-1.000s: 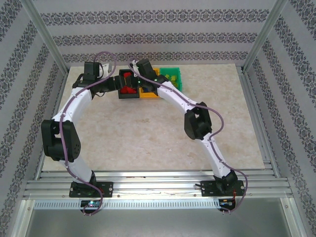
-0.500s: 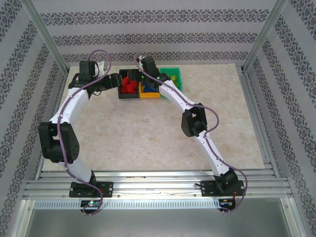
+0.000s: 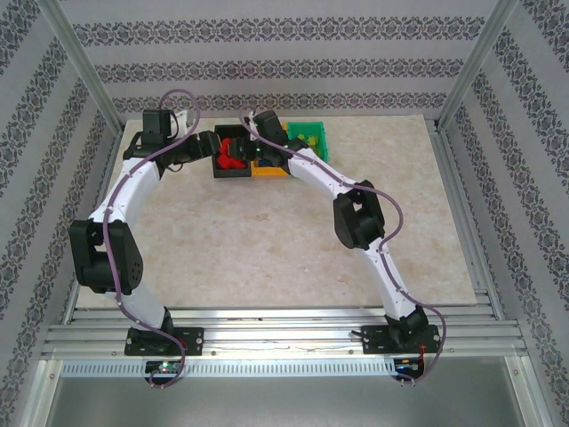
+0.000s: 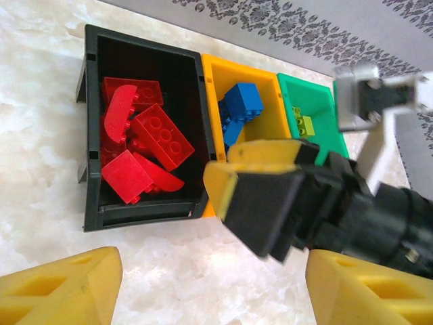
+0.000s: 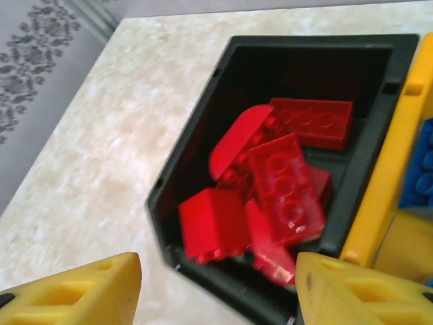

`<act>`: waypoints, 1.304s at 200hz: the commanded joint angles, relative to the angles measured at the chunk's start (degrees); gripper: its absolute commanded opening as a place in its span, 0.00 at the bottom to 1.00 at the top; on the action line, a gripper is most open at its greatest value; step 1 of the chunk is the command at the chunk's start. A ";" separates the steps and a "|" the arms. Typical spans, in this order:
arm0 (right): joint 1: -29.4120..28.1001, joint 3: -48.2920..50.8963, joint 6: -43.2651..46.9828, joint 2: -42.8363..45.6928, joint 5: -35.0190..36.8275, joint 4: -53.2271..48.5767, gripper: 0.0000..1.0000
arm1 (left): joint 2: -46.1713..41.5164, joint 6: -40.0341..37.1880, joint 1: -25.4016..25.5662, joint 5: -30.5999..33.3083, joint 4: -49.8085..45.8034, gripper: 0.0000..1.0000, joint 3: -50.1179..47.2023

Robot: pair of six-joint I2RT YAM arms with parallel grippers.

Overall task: Sort the legos into containers by color
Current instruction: Reset both arms

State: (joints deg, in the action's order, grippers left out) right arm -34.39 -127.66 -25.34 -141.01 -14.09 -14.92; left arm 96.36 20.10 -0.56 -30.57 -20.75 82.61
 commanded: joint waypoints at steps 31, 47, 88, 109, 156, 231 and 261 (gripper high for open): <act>-2.69 28.07 3.72 22.48 1.82 14.83 0.63 | -1.65 1.46 -0.98 -2.39 3.23 0.72 -1.05; -2.32 39.15 5.20 30.38 3.85 18.45 0.63 | -1.78 1.78 -0.98 -2.67 4.01 0.72 -1.55; 2.11 63.40 7.25 49.26 8.93 21.94 0.63 | -1.61 1.93 -1.00 -2.77 5.52 0.72 -2.66; 6.45 72.59 7.13 57.56 9.87 22.08 0.65 | -1.78 1.48 -0.96 -2.31 5.86 0.72 -3.06; 19.18 84.64 6.67 69.33 9.46 18.75 0.82 | -3.30 -0.32 -0.94 0.38 5.00 0.73 -3.46; 32.35 96.03 10.76 78.73 32.56 26.37 0.98 | -5.51 -1.93 -0.94 3.55 5.27 0.74 -4.60; 34.39 104.55 20.64 73.19 32.94 48.82 0.98 | -6.29 -2.40 -0.95 6.48 5.59 0.81 -5.63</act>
State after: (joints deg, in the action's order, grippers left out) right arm -1.45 -29.28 -13.19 -63.59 13.43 15.35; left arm 92.23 19.35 -0.86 -27.27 -17.12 78.17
